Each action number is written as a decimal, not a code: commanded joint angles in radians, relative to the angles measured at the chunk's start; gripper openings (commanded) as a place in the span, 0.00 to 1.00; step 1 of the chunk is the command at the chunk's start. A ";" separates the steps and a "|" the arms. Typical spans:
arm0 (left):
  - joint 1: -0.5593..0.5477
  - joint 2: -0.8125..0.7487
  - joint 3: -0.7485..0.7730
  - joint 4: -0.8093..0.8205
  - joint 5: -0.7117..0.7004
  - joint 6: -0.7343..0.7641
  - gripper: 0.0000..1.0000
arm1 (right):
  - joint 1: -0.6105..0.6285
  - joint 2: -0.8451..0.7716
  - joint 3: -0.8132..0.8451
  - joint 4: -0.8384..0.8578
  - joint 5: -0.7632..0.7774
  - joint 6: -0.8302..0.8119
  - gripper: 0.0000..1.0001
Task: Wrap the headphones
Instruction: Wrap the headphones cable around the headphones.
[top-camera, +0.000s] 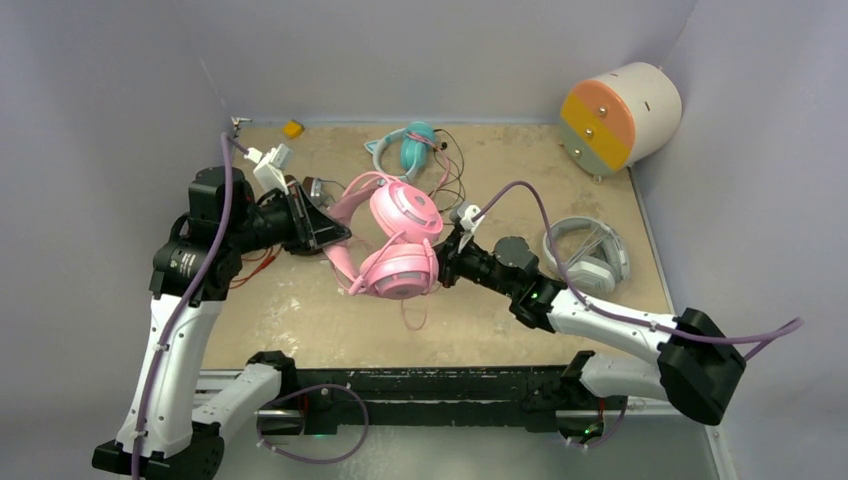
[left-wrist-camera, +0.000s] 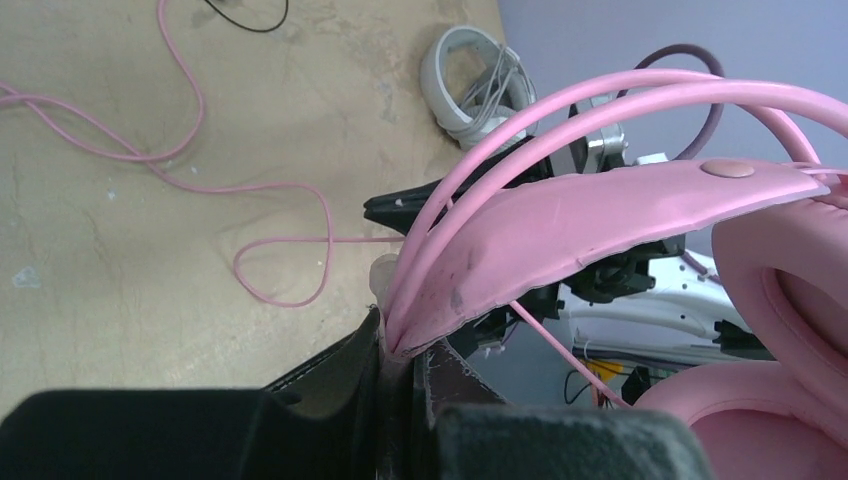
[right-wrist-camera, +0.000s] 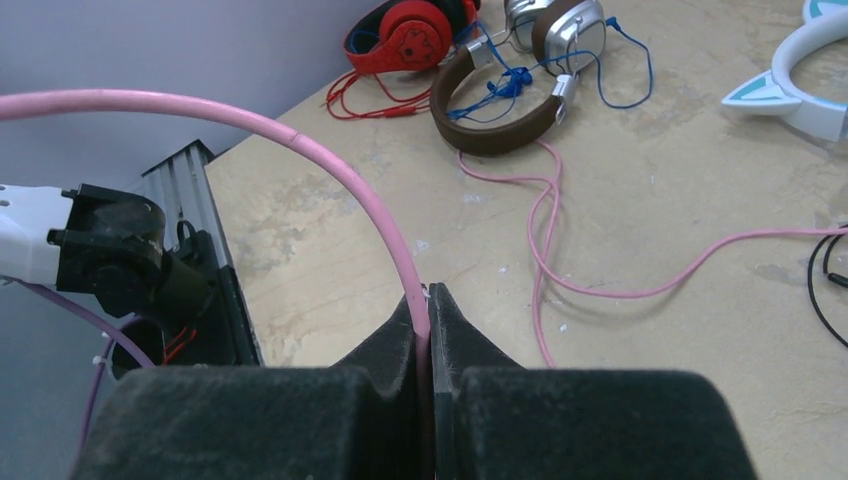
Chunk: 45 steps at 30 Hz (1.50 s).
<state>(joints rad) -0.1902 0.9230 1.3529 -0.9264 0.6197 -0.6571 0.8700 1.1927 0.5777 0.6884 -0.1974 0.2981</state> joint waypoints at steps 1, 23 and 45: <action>0.005 -0.030 -0.040 0.104 0.113 0.008 0.00 | -0.002 -0.068 0.042 -0.083 0.038 0.017 0.00; -0.003 -0.074 -0.196 0.095 0.039 0.118 0.00 | -0.026 -0.235 0.116 -0.460 0.345 0.082 0.00; -0.002 -0.073 -0.269 0.235 0.131 0.001 0.00 | -0.085 -0.429 -0.009 -0.666 0.746 0.366 0.00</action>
<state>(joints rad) -0.1921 0.8597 1.0889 -0.8227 0.5735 -0.5755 0.8192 0.7296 0.5167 0.0788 0.5133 0.5816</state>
